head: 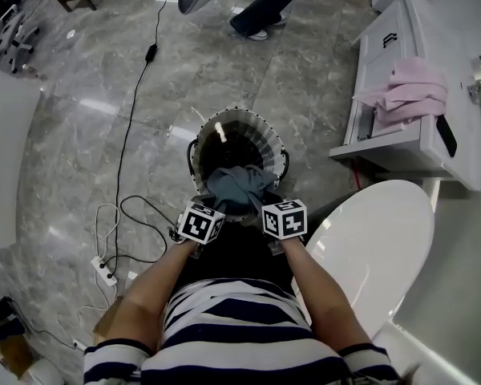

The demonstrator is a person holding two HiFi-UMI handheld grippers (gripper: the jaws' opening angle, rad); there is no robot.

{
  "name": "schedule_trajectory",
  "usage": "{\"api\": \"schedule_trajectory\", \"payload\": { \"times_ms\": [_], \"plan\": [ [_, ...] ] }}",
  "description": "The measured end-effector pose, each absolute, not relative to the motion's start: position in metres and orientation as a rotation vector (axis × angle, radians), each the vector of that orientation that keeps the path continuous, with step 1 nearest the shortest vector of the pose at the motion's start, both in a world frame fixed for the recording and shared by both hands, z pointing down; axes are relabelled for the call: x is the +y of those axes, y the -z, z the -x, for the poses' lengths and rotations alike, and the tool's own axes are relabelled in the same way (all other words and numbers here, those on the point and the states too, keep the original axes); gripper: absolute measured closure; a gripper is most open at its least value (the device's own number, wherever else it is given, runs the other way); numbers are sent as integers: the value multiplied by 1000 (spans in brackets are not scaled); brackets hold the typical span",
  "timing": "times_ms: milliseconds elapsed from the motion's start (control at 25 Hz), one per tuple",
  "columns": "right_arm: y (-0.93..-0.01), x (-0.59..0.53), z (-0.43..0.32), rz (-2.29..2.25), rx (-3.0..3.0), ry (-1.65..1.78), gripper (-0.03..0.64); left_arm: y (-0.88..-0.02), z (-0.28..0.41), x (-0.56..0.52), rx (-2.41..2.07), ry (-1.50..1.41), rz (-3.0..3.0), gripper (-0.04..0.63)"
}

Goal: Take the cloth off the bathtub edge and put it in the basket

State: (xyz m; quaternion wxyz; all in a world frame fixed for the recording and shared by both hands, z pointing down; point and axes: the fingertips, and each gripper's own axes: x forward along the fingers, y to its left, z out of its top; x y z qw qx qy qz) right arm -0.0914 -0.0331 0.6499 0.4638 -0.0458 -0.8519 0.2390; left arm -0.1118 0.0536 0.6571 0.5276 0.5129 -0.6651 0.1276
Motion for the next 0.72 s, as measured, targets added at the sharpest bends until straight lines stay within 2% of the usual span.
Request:
{"api": "schedule_trajectory", "payload": {
  "times_ms": [320, 400, 480, 720],
  "plan": [
    [-687, -35, 84, 78, -2003, -561, 485, -690, 109, 57, -1549, -420, -1220, 523],
    [-693, -38, 82, 49, -1996, -552, 498, -694, 109, 58, -1540, -401, -1207, 526],
    [-693, -43, 84, 26, -2012, -526, 572, -697, 111, 60, -1529, -393, -1207, 534],
    [-688, -40, 91, 69, -2022, -484, 572, -698, 112, 60, -1511, -406, -1231, 534]
  ]
}}
